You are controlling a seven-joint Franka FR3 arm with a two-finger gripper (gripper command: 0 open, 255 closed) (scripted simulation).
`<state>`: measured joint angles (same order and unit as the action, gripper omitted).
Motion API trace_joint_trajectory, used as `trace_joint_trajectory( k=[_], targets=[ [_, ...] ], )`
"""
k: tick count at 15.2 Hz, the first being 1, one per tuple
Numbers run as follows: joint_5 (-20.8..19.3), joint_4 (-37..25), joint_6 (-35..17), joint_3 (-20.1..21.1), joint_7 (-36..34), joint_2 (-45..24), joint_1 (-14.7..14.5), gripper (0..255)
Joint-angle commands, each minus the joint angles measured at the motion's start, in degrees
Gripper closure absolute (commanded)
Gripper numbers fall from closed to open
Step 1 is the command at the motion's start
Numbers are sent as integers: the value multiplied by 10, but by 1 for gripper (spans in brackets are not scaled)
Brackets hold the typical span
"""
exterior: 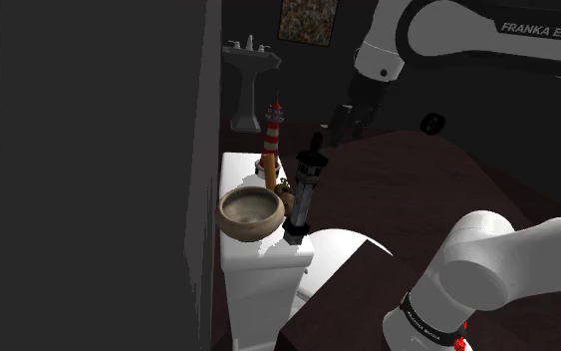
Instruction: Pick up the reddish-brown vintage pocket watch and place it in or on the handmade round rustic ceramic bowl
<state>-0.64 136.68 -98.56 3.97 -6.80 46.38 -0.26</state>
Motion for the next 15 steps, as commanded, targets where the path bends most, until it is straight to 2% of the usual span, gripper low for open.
trace_joint_trajectory(
  k=[1, 8, 15],
  targets=[
    [0, 0, 0, 0, 0, 0, 0, 0],
    [28, 90, -158, 56, -130, -49, 25, 0],
    [37, 130, -325, 123, -269, -160, 61, 0]
  ],
)
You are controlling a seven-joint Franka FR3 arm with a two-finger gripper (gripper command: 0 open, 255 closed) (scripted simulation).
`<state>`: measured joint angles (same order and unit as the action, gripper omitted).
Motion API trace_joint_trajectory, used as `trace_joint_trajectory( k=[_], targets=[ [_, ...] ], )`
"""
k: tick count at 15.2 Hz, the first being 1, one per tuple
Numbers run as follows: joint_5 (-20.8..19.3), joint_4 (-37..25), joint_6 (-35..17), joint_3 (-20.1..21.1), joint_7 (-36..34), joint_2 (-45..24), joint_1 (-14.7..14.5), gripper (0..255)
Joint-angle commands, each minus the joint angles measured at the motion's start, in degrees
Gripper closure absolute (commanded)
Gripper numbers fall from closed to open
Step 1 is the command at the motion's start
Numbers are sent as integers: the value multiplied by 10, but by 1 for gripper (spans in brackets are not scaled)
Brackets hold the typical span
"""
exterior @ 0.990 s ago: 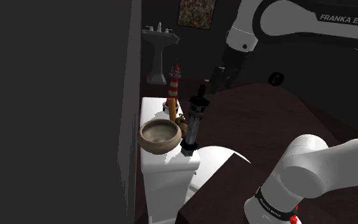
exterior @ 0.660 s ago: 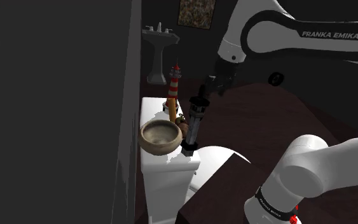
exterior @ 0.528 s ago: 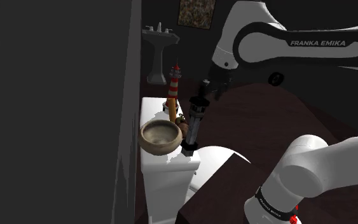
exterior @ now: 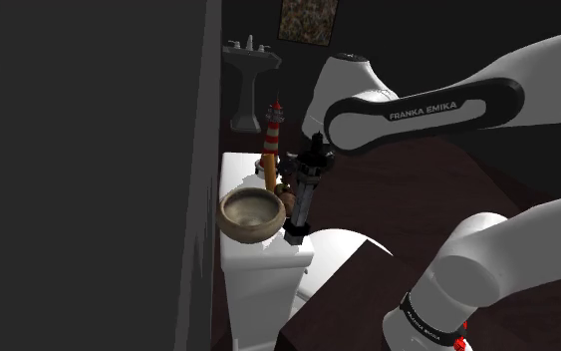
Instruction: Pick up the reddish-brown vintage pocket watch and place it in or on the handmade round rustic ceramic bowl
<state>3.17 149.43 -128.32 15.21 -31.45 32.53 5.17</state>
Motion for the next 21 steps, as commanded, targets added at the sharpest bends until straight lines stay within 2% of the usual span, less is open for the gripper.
trace_joint_trajectory(
  k=[1, 2, 9, 18, 19, 21],
  targets=[
    [-3, 3, -52, 21, -44, -41, 15, 0],
    [-7, 4, -73, 31, -65, -61, 22, 0],
    [-21, 22, -139, 41, -76, -109, 34, 0],
    [-16, 23, -144, 51, -72, -112, 44, 0],
    [-14, 28, -143, 46, -66, -106, 44, 255],
    [-21, 13, -146, 44, -63, -123, 51, 255]
  ],
)
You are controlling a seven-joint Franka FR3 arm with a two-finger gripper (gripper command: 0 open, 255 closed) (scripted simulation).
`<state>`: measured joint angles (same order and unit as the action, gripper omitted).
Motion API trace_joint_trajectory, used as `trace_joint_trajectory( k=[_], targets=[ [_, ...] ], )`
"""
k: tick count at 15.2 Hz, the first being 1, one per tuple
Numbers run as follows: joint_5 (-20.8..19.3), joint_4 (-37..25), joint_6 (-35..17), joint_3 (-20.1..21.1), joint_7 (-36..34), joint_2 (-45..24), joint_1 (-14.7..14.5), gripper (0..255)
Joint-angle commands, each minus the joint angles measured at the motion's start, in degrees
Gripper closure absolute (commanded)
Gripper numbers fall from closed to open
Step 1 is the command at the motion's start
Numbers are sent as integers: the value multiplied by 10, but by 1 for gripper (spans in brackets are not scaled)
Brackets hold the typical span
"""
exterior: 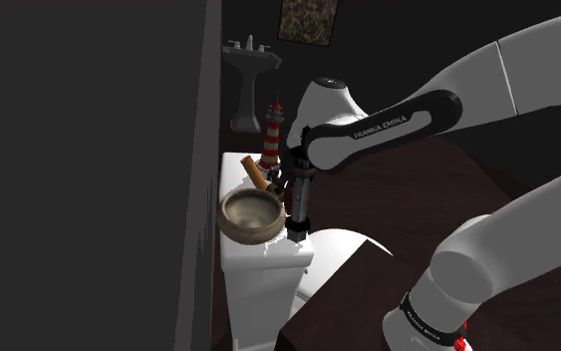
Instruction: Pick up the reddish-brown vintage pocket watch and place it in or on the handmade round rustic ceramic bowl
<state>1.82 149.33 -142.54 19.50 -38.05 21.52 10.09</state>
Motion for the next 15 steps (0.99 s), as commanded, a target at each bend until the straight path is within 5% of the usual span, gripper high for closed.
trace_joint_trajectory(
  k=[1, 7, 15],
  targets=[
    [-7, 10, 3, 3, 0, -10, 1, 255],
    [-3, 24, -2, 8, -6, -2, -5, 255],
    [8, -10, 71, -5, 8, 38, -12, 255]
  ],
)
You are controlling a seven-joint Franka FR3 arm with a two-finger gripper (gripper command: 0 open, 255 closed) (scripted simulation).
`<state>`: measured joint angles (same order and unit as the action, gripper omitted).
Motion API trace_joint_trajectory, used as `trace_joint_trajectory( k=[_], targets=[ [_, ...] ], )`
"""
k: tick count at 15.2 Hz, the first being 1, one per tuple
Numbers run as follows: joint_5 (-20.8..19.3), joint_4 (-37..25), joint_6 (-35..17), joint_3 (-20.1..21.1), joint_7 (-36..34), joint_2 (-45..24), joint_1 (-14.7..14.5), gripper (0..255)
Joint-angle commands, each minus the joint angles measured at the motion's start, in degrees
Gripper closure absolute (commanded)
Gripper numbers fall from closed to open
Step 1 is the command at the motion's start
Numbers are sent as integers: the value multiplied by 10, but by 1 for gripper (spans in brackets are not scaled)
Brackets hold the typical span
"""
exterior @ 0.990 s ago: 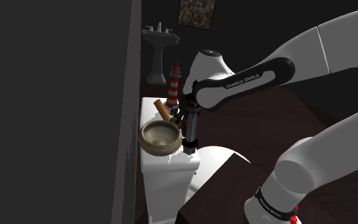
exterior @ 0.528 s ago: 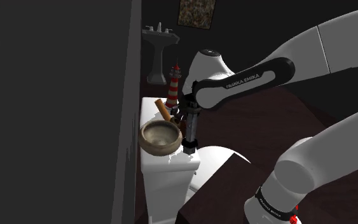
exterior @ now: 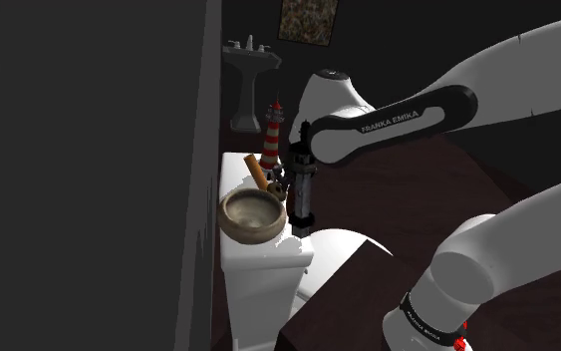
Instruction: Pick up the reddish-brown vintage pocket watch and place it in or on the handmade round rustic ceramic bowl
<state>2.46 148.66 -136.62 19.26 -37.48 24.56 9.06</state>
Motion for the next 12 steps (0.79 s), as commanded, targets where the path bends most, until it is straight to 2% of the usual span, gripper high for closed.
trace_joint_trajectory(
  k=[1, 12],
  targets=[
    [3, -9, 21, -4, 4, 12, -2, 255],
    [6, -70, 115, -18, 16, 45, -5, 255]
  ],
)
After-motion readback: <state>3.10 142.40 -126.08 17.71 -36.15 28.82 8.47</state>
